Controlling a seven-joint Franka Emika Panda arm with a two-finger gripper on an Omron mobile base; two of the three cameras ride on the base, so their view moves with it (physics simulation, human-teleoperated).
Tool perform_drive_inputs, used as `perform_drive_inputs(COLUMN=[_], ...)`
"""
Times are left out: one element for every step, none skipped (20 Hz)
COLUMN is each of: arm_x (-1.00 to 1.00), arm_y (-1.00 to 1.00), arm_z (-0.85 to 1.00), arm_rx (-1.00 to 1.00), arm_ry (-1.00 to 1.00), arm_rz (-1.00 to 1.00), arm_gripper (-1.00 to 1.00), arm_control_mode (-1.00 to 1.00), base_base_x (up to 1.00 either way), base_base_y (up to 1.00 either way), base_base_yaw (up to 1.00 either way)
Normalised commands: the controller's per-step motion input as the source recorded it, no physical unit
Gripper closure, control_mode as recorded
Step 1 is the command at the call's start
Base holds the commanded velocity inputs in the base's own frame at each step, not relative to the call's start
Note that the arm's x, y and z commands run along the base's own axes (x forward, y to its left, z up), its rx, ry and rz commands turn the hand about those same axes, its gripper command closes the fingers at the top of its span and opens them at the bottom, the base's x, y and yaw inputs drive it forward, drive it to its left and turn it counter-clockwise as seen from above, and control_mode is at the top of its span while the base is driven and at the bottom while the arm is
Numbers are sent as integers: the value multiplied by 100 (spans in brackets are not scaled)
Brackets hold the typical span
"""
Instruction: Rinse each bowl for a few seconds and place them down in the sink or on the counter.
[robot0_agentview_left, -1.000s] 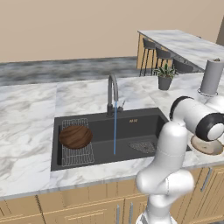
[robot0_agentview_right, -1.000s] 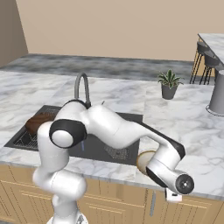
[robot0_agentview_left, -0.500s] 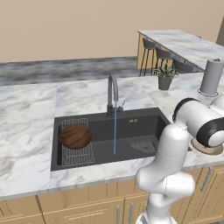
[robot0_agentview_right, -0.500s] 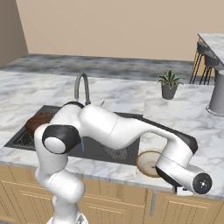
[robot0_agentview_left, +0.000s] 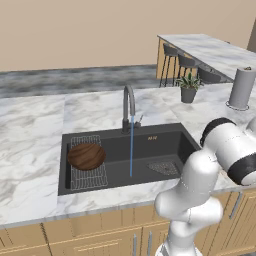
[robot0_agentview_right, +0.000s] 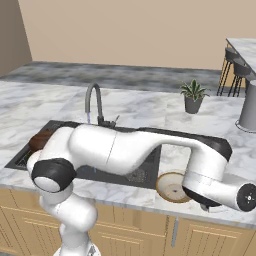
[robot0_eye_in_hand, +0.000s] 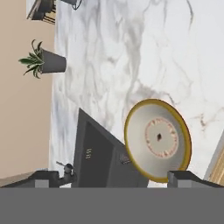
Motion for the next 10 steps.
perform_drive_inputs(arm_x=[-8, -2, 0, 0, 0, 0, 0, 0, -6, -4], arm_y=[49, 44, 39, 40, 43, 47, 50, 60, 71, 75], arm_z=[89, 93, 98, 100, 100, 99, 99, 92, 86, 84], arm_rx=[-10, -10, -10, -11, -11, -12, -11, -12, -12, -13], arm_ry=[-5, -5, -4, -4, -3, -3, -2, -2, -2, -2], arm_rz=[6, 6, 5, 5, 5, 5, 5, 5, 5, 4], arm_gripper=[-100, -100, -100, -100, -100, -100, -100, -100, -100, -100], arm_control_mode=[-100, -100, -100, -100, -100, -100, -100, -100, -100, -100], base_base_x=[0, 0, 0, 0, 0, 0, 0, 0, 0, 0], base_base_y=[0, 0, 0, 0, 0, 0, 0, 0, 0, 0], base_base_yaw=[0, 0, 0, 0, 0, 0, 0, 0, 0, 0])
